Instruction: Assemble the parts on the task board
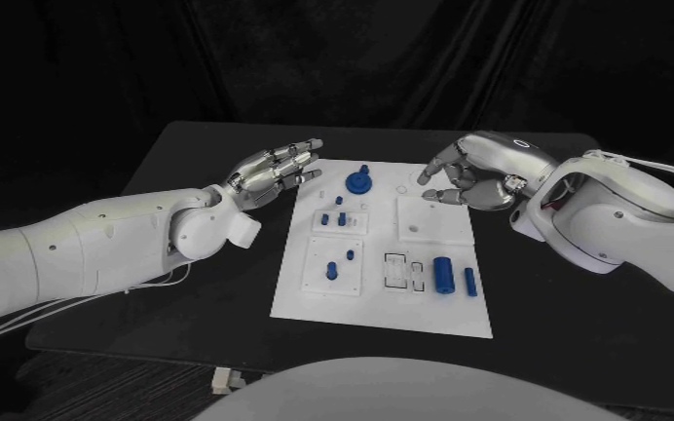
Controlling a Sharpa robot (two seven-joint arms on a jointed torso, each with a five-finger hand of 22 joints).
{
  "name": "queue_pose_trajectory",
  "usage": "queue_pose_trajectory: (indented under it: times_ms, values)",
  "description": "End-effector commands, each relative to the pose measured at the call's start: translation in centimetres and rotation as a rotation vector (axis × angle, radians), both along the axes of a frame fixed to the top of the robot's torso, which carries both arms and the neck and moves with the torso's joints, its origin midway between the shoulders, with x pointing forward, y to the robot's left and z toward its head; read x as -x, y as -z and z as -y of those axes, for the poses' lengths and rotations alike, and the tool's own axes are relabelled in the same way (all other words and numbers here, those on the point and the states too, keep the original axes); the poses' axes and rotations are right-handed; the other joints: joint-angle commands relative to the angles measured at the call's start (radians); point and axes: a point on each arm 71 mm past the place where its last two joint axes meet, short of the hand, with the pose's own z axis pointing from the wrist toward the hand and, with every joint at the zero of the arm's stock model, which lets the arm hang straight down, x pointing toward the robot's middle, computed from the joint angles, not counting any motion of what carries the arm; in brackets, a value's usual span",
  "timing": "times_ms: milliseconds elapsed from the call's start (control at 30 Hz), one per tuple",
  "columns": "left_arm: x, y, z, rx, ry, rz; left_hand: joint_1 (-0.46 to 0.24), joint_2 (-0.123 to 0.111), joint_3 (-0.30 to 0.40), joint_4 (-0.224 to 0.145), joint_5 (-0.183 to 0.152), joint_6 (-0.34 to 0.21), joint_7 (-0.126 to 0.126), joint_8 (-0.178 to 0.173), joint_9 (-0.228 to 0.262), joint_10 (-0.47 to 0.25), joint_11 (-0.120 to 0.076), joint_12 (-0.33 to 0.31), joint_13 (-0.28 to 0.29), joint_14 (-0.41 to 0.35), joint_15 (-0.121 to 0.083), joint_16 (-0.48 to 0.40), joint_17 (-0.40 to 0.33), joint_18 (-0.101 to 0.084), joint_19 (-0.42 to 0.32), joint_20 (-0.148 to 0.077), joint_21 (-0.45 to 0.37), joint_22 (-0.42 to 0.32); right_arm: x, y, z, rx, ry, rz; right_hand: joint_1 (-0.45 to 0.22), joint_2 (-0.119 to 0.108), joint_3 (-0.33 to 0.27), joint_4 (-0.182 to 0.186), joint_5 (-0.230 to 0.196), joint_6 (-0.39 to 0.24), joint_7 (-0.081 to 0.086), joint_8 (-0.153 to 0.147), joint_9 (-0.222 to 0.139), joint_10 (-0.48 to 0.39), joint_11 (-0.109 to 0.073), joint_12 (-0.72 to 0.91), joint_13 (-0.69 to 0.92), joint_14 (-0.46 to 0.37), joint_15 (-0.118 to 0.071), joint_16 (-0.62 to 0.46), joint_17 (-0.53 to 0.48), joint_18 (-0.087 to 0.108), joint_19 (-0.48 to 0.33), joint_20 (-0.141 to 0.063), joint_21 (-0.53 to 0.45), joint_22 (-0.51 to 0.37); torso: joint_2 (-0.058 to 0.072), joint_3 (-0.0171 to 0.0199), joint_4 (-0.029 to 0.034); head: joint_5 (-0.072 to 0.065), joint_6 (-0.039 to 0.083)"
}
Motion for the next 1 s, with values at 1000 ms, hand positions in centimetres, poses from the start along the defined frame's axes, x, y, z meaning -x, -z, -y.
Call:
queue_pose_trajectory:
  times_ms: [1000]
  values:
    - [0.1,0.1,0.1,0.016,-0.002,0.006,-0.001,0.013,0.006,0.000,0.006,0.006,-0.002,0.006,0.001,-0.002,0.004,0.004,0.001,0.001,0.003,0.007,0.001,0.017,0.001,0.001,0.004,-0.001,1.3,7.3,1.5,0.502,0.268,-0.532,-0.546,0.052,0.001,0.050,-0.107,0.261,-0.113,0.122,0.262,0.307,-0.100,0.250,0.467,0.125,-0.092,0.166,0.366,-0.073,0.123,-0.092,0.370,0.210,-0.008,-0.0047,-0.0006,-0.054,0.000]
